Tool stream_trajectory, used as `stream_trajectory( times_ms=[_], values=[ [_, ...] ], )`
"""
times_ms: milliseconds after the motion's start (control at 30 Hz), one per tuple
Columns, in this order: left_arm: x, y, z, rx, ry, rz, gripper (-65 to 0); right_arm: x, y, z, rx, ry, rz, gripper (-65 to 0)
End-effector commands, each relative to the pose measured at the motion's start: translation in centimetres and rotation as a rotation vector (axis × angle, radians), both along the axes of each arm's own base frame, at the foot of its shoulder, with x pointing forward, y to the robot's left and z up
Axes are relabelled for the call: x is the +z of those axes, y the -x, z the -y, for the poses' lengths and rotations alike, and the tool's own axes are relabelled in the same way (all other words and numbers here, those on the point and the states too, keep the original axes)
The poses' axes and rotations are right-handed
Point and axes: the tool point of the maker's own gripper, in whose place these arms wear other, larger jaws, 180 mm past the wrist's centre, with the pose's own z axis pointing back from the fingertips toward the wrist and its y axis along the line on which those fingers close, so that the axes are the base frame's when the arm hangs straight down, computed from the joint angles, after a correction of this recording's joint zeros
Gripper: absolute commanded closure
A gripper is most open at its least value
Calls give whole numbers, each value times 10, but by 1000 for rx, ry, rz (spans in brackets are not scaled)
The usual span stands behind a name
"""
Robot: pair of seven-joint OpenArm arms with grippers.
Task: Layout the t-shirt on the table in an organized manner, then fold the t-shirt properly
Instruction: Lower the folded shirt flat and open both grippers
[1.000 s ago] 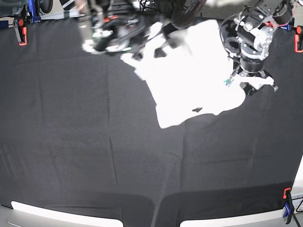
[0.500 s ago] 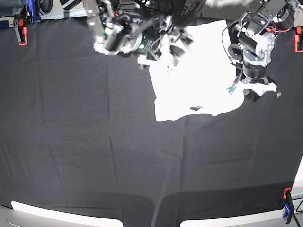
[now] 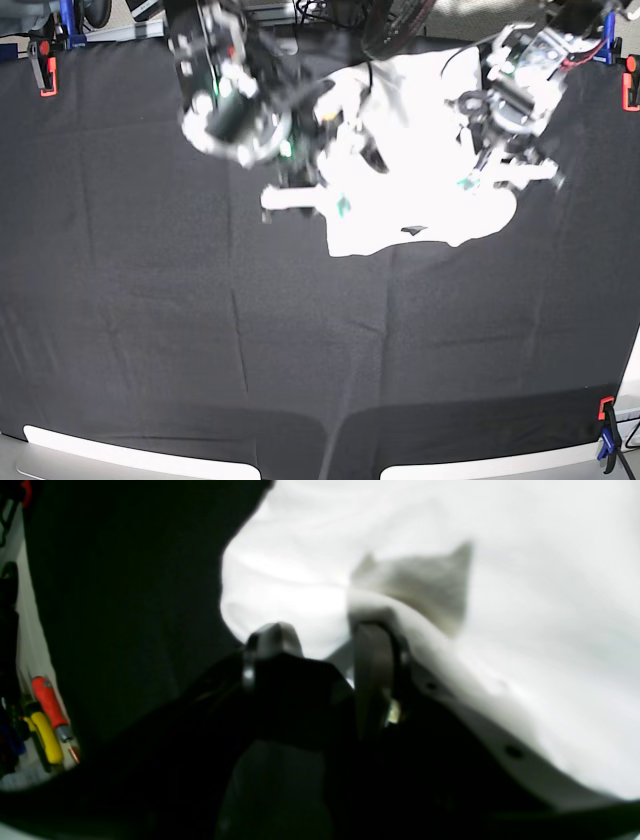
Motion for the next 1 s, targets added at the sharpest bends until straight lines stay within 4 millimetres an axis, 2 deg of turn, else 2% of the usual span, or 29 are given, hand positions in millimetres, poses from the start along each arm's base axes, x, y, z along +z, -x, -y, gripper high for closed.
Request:
stream_trajectory(
  times_ms=[0, 133, 200, 433, 633, 733, 833, 967],
  values=[
    [3, -12, -9, 5, -27, 29, -215, 14, -12, -2, -16, -31, 42, -262],
    [-33, -17, -36, 73, -105, -47, -215, 16, -21, 0, -22, -10, 40, -262],
    [-35, -22, -39, 76, -139, -38, -215, 17, -22, 0, -23, -11, 45, -262],
    [-5, -39, -18, 51, -93, 44, -215, 18, -23, 0, -24, -14, 53, -262],
    [49, -57, 1, -15, -105, 214, -215, 26, -27, -3, -24, -41, 82, -262],
    [69, -60, 8, -36, -85, 263, -215, 32, -33, -3, -23, -40, 103, -262],
    [77, -59, 7, -38, -86, 275, -215, 37, -39, -1, -23, -27, 115, -262],
    [75, -55, -8, -9, -127, 243, -215, 24, -37, 8, -16, 71, 34, -262]
  ],
)
